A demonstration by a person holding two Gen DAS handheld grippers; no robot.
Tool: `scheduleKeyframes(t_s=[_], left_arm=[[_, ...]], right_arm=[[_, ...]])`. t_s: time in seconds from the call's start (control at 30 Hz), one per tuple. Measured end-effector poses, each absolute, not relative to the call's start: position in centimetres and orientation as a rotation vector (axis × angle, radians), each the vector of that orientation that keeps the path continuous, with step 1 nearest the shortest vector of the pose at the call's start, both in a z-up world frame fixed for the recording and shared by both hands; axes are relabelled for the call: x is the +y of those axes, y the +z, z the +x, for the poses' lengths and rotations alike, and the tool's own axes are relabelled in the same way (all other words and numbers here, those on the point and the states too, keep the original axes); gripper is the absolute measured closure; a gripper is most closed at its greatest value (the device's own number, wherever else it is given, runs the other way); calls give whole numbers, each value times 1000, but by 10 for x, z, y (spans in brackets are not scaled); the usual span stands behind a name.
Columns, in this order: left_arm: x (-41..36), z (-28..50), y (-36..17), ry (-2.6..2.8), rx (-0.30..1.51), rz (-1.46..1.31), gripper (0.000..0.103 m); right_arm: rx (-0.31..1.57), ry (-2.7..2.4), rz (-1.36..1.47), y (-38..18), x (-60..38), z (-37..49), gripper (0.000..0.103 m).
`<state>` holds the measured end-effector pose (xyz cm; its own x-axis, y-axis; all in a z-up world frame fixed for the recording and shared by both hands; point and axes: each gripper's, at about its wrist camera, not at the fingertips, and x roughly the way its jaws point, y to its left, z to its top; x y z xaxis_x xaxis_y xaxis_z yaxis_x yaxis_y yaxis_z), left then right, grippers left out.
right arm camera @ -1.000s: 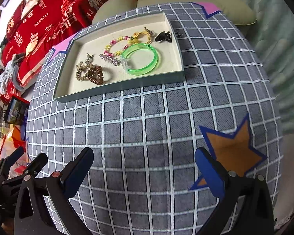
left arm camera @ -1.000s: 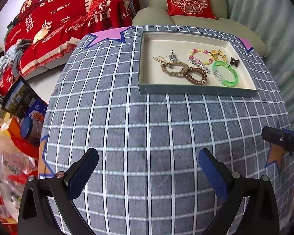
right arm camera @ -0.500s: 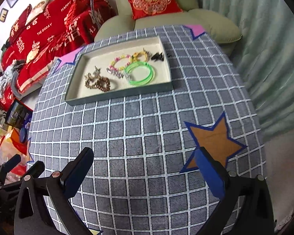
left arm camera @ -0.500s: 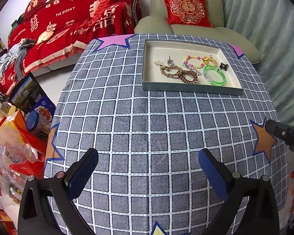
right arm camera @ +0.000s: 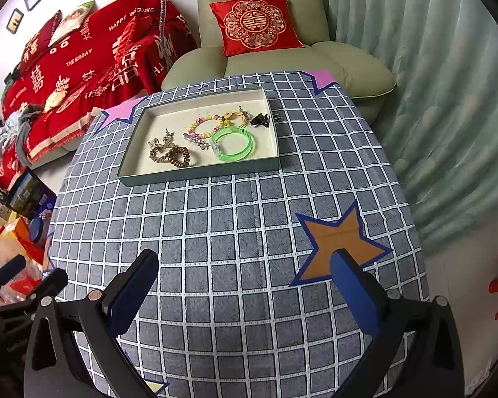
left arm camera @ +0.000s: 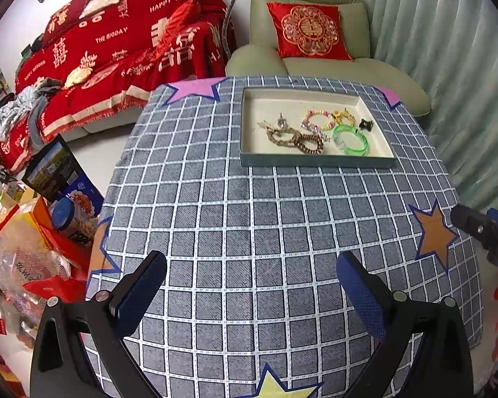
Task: Organize jewelry
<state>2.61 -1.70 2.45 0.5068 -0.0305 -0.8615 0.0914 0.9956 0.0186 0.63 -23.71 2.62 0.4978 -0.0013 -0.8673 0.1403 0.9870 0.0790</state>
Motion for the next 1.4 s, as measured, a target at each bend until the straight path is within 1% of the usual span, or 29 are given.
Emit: scheduleKeyframes(t_s=[0.57,1.4], left_arm=[[-14,18,42,-64,1013,28,0],[-14,15,40,-51,1028,18,0]], right_arm=[[1014,-60,103,44,-221,-6,0],[1017,-60,113,44,-220,-8,0]])
